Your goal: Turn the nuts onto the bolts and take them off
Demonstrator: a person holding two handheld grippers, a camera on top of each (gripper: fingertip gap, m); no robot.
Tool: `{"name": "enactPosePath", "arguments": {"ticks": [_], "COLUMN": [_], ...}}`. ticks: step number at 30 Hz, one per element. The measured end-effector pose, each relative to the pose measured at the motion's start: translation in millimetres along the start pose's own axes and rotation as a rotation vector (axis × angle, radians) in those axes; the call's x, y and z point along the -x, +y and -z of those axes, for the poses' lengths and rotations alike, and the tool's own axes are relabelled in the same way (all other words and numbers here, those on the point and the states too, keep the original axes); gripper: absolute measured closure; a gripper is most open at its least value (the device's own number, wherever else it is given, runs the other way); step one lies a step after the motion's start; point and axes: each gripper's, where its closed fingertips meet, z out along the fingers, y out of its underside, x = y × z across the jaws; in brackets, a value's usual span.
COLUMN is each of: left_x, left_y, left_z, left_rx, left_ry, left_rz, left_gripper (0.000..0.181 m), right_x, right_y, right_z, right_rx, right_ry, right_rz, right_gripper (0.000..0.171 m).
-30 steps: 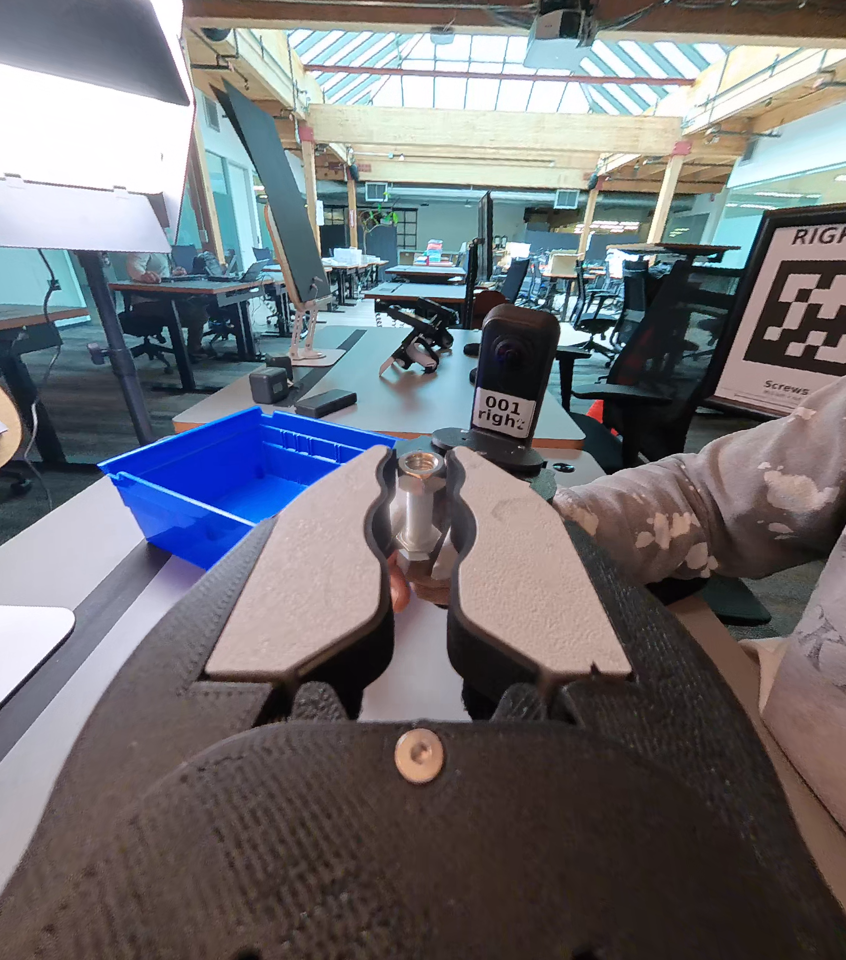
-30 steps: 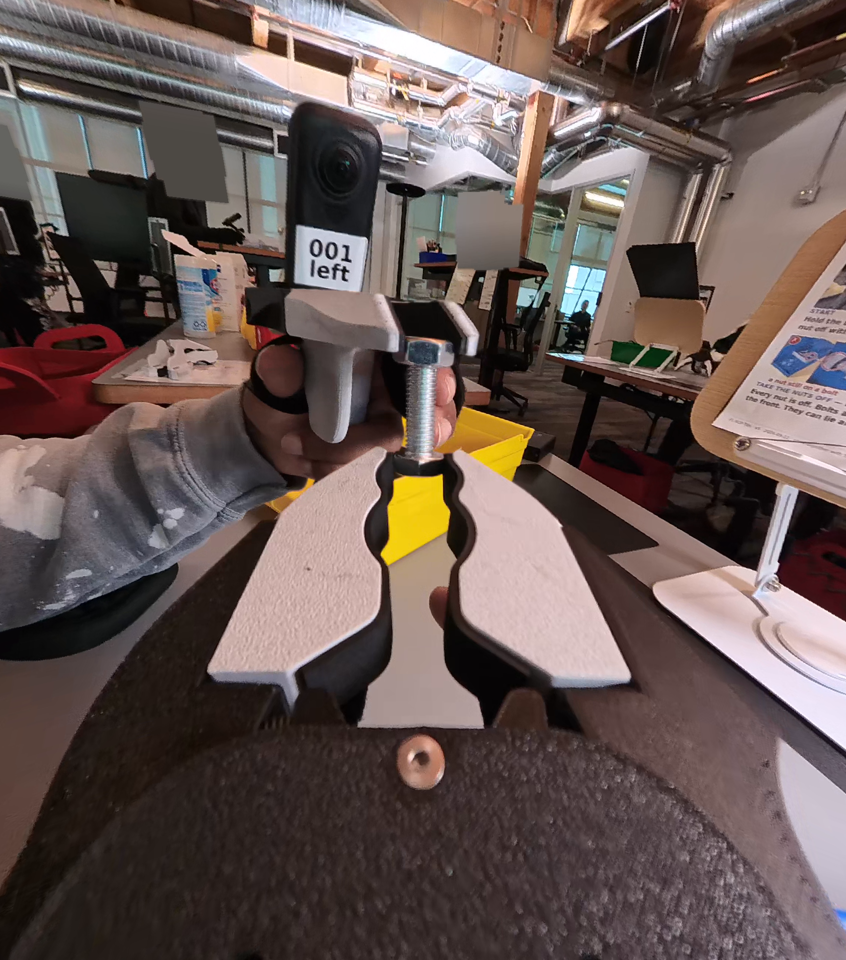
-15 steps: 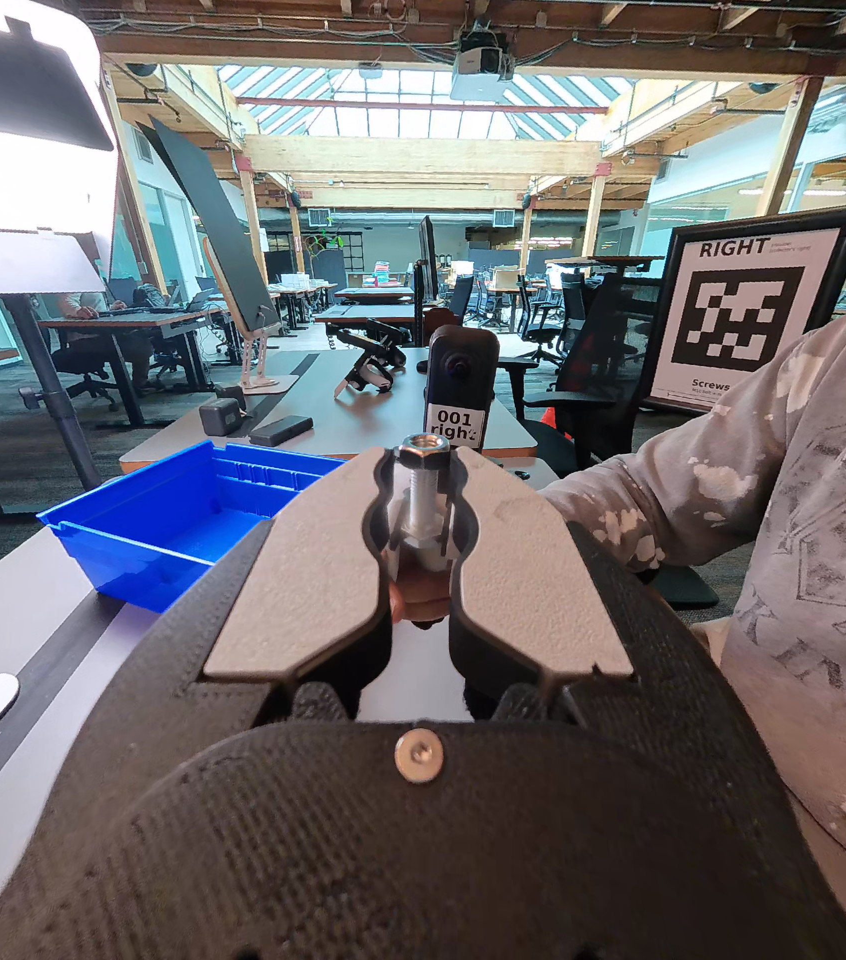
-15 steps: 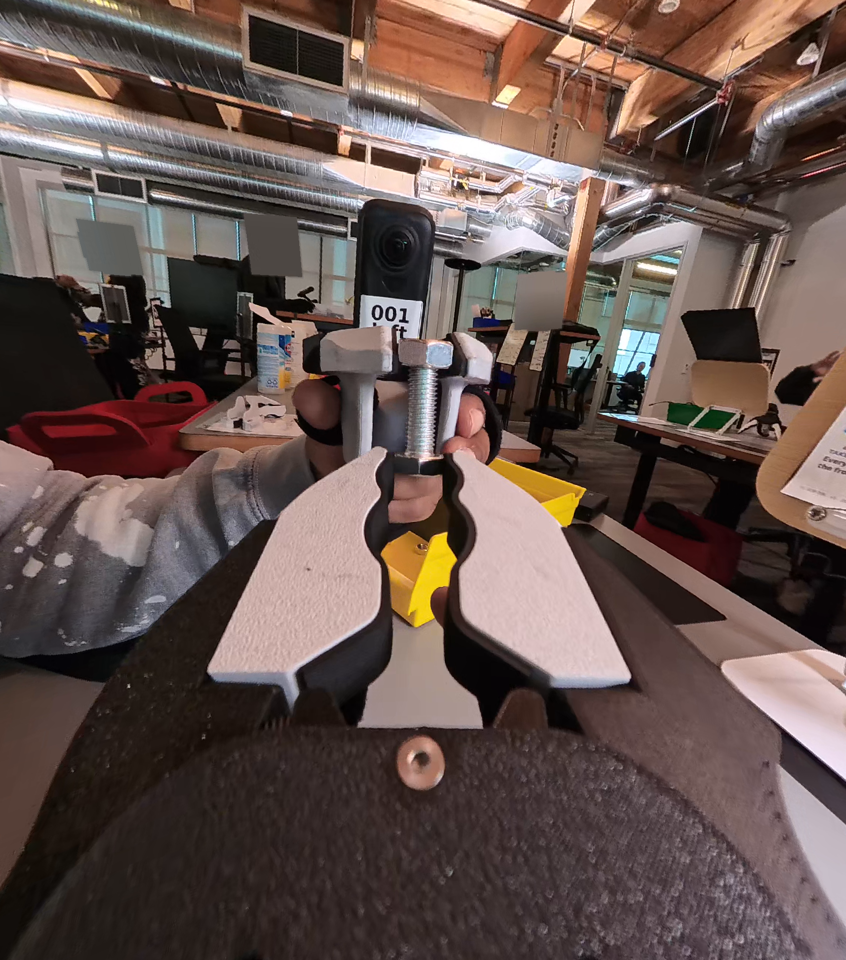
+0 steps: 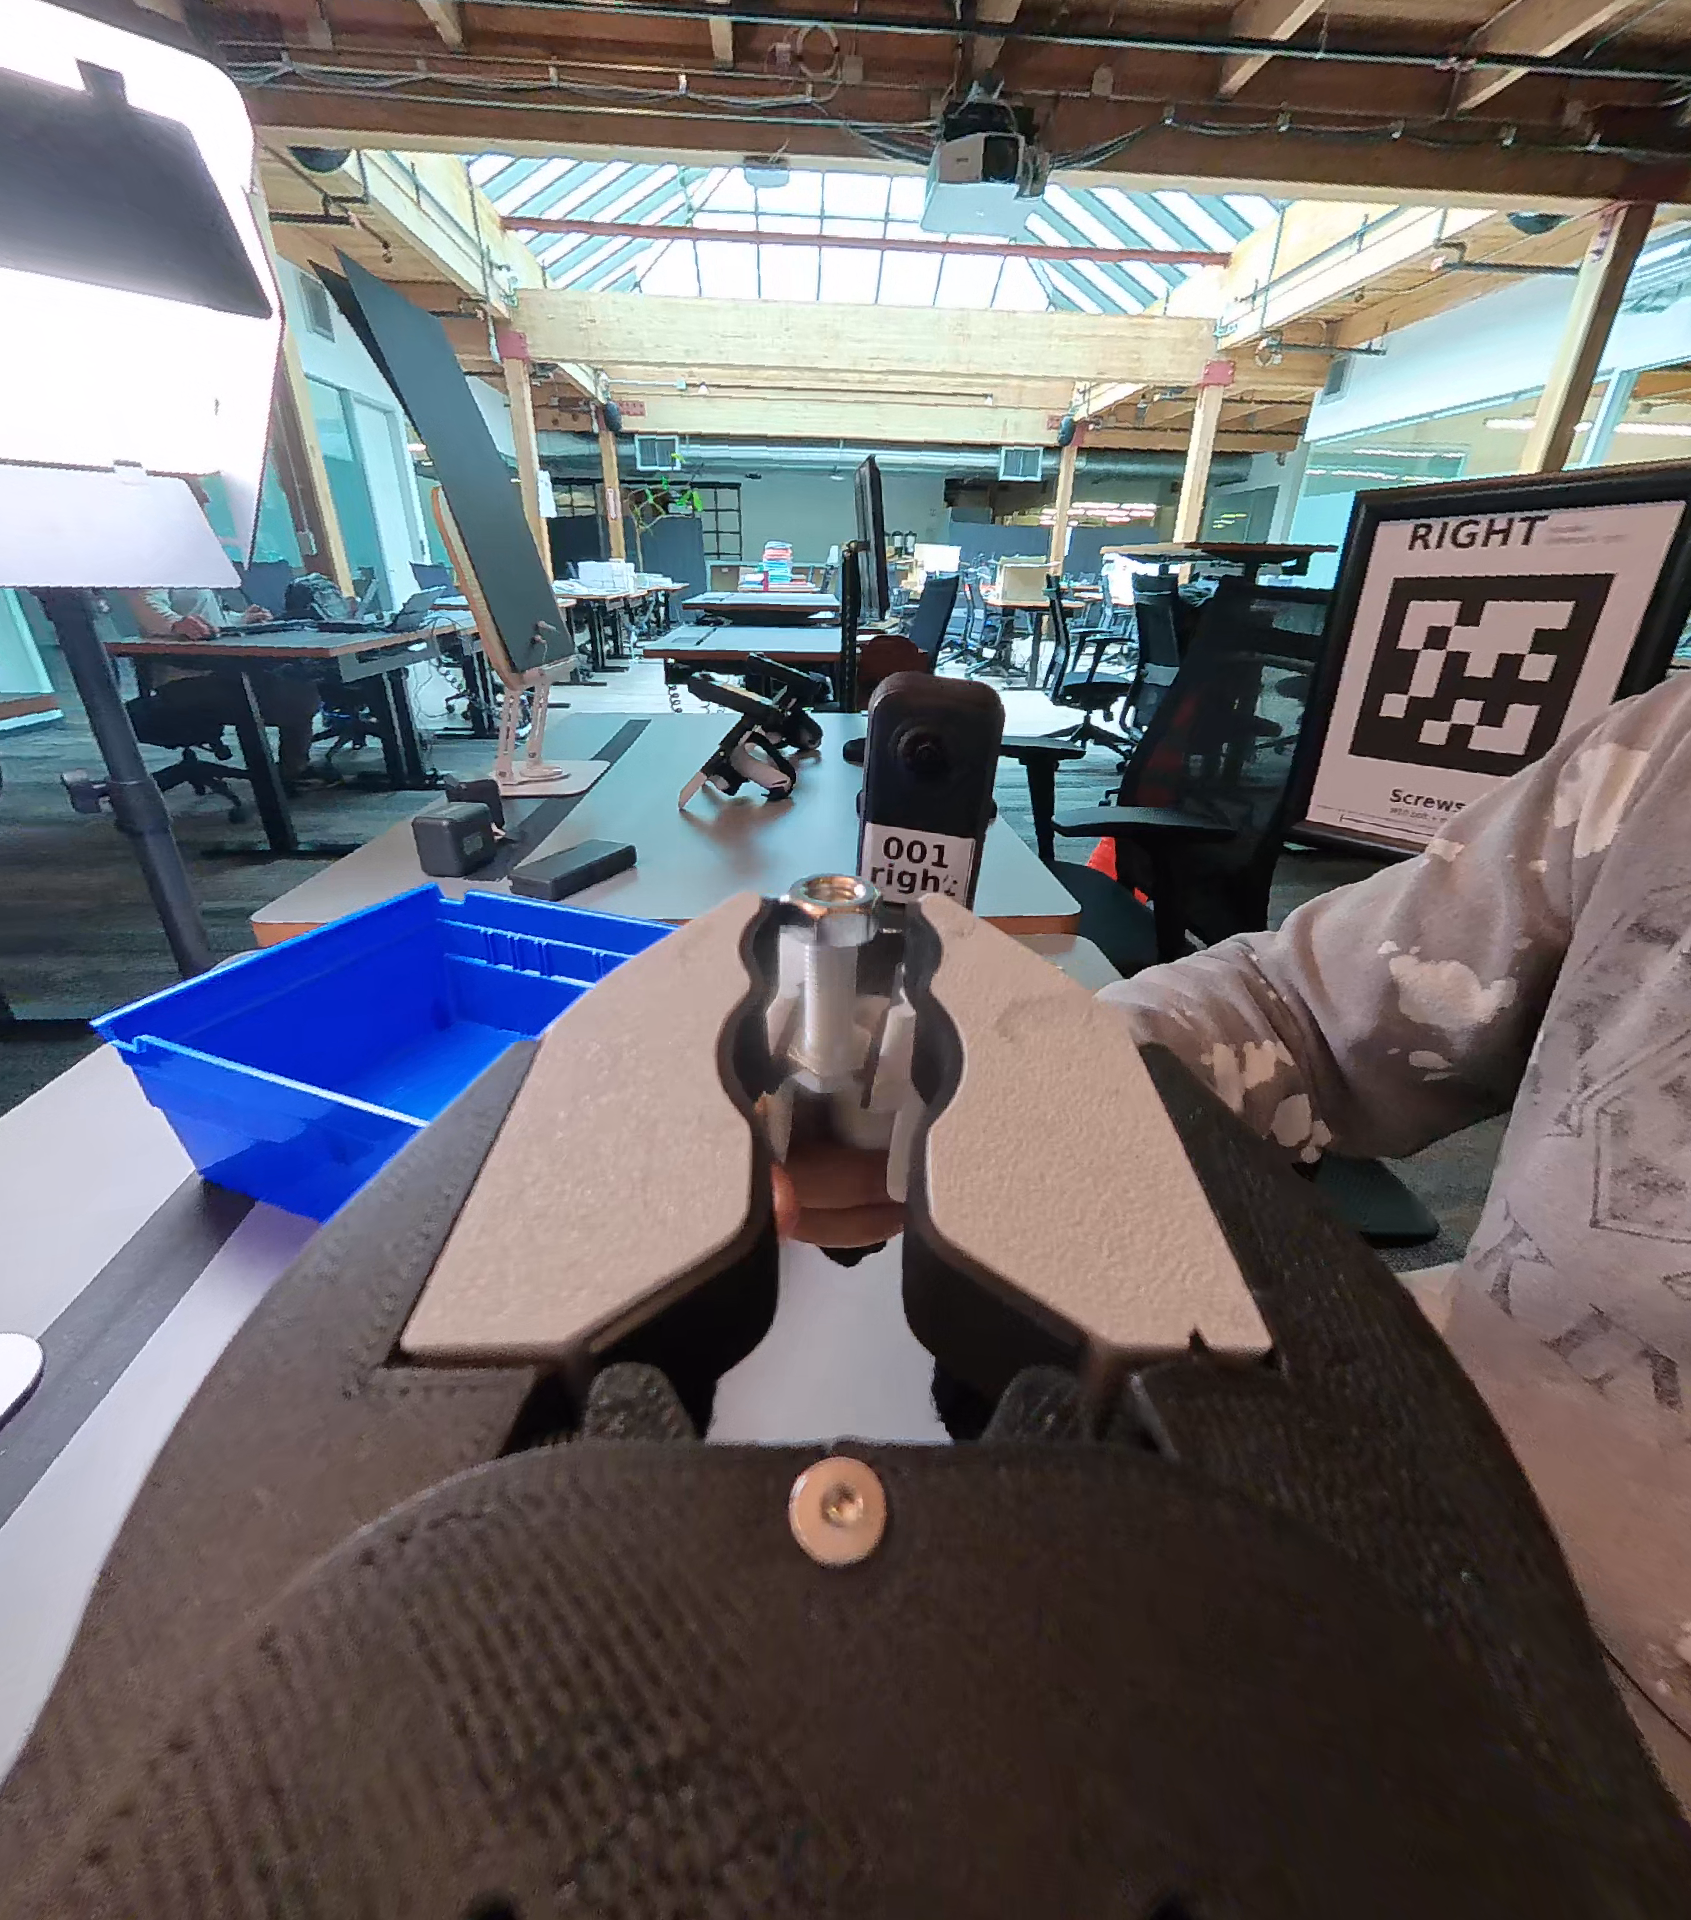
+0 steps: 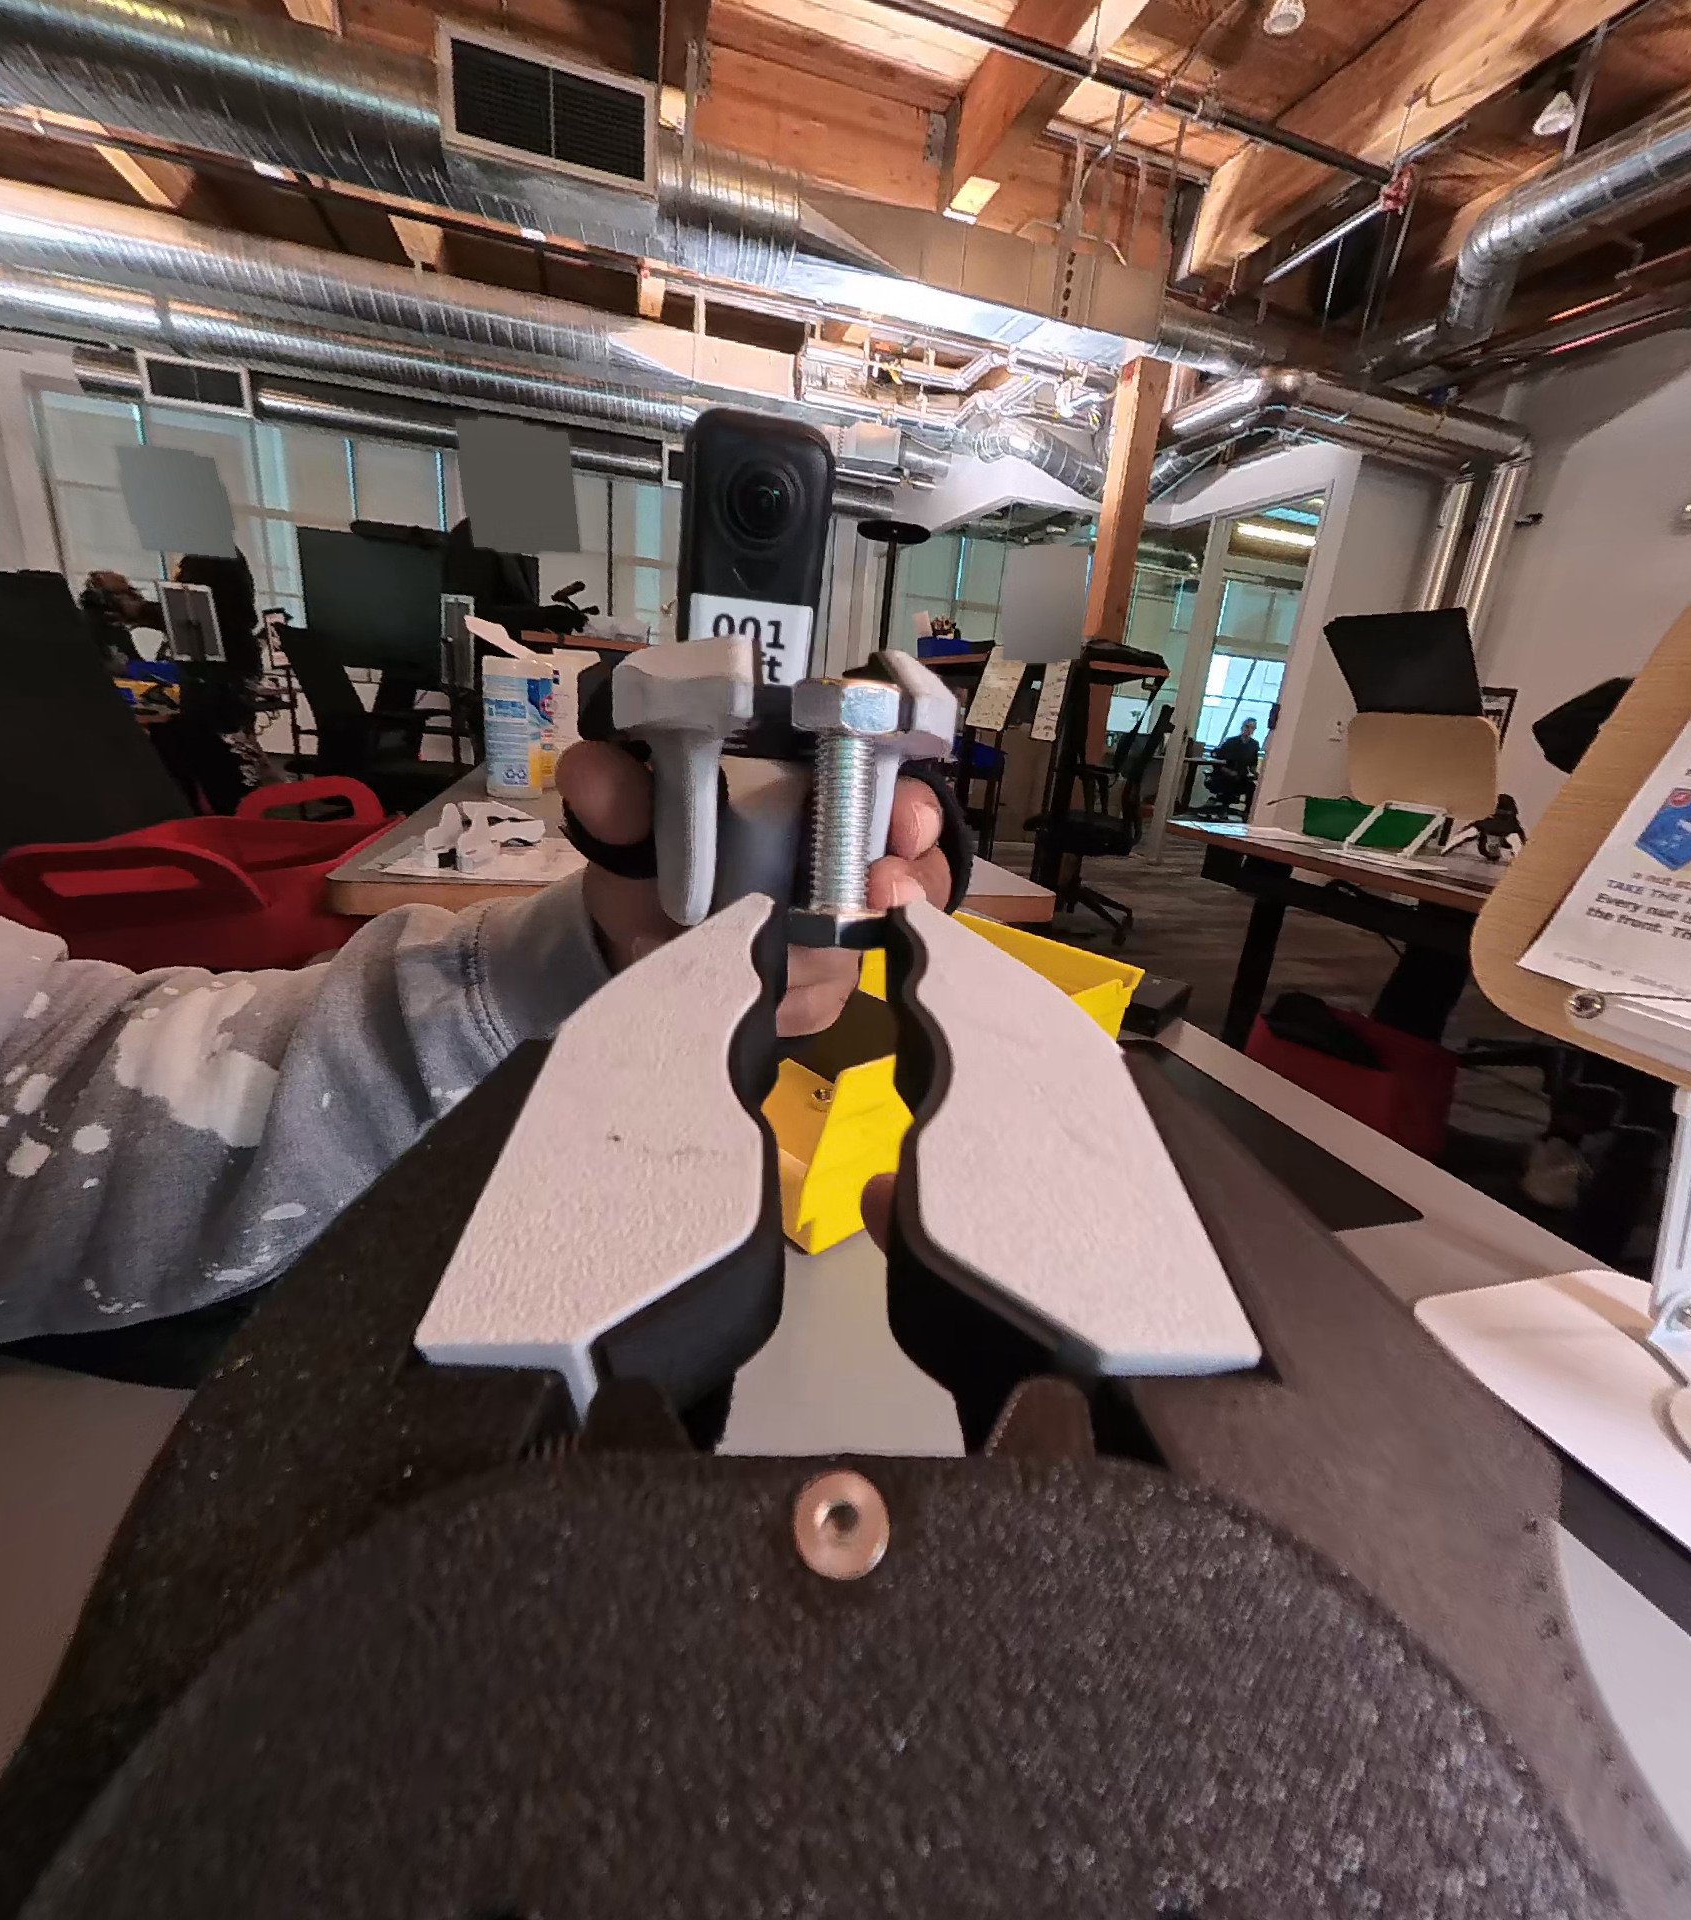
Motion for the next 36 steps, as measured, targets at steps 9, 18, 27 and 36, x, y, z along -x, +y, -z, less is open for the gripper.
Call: {"name": "enactPosePath", "arguments": {"ticks": [9,18,27,36], "left_x": [6.7,7.4,-9.3,6.7], "left_y": [0.4,-11.2,-20.4,-15.8], "left_z": [-5.8,-14.4,-13.5,-15.7], "left_rx": [0.000,-0.145,-0.220,-0.187], "left_ry": [-0.063,-0.059,0.055,-0.055], "left_rz": [-0.011,0.067,0.084,0.106], "left_gripper": [0.162,0.162,0.162,0.163], "right_x": [-3.7,-6.9,9.9,-1.1], "right_y": [1.7,-12.6,-25.1,-19.5], "right_z": [-0.2,3.6,1.9,1.7], "right_rx": [0.003,-0.073,-0.156,-0.079], "right_ry": [0.027,0.057,-0.049,0.017], "right_rz": [0.000,-0.024,-0.102,-0.093], "right_gripper": [0.153,0.153,0.153,0.153]}}
